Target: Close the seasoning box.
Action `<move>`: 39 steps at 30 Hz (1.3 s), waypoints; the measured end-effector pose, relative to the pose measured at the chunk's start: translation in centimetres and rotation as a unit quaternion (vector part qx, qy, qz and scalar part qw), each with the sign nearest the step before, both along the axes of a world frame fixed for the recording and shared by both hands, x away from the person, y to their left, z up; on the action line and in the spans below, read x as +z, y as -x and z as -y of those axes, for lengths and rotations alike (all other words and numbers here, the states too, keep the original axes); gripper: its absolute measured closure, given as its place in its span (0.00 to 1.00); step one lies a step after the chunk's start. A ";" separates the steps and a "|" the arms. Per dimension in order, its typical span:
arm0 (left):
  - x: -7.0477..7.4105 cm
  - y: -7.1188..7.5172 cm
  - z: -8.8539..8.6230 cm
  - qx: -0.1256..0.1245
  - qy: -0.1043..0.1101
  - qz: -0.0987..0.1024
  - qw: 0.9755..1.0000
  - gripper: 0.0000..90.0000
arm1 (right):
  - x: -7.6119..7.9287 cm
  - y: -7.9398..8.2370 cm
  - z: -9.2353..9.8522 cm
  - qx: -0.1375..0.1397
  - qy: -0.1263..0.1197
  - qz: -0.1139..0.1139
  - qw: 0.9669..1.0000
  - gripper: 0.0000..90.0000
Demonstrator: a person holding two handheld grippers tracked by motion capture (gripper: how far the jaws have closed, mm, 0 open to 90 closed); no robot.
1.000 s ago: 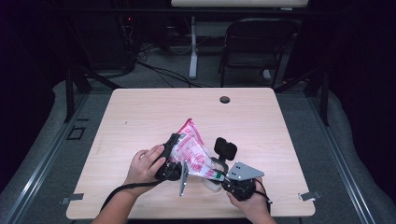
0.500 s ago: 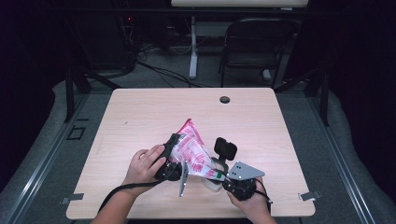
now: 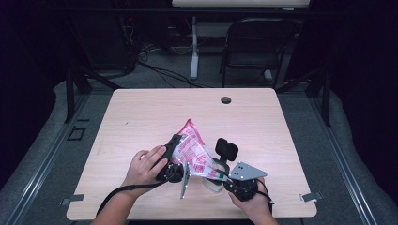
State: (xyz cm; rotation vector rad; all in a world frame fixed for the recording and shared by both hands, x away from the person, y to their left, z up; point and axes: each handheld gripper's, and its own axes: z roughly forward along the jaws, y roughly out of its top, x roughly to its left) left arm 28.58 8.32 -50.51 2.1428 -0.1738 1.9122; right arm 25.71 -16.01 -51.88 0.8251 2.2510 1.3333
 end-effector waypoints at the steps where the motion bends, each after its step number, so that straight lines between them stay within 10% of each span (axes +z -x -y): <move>1: 0.0 0.0 0.0 -0.001 0.000 0.001 1.000 0.70 | 0.0 0.0 0.0 0.000 0.000 0.000 1.000 1.00; 39: 0.3 0.2 0.0 -0.007 0.007 0.007 1.000 0.70 | -0.1 0.2 -0.1 0.004 0.002 -0.003 1.000 1.00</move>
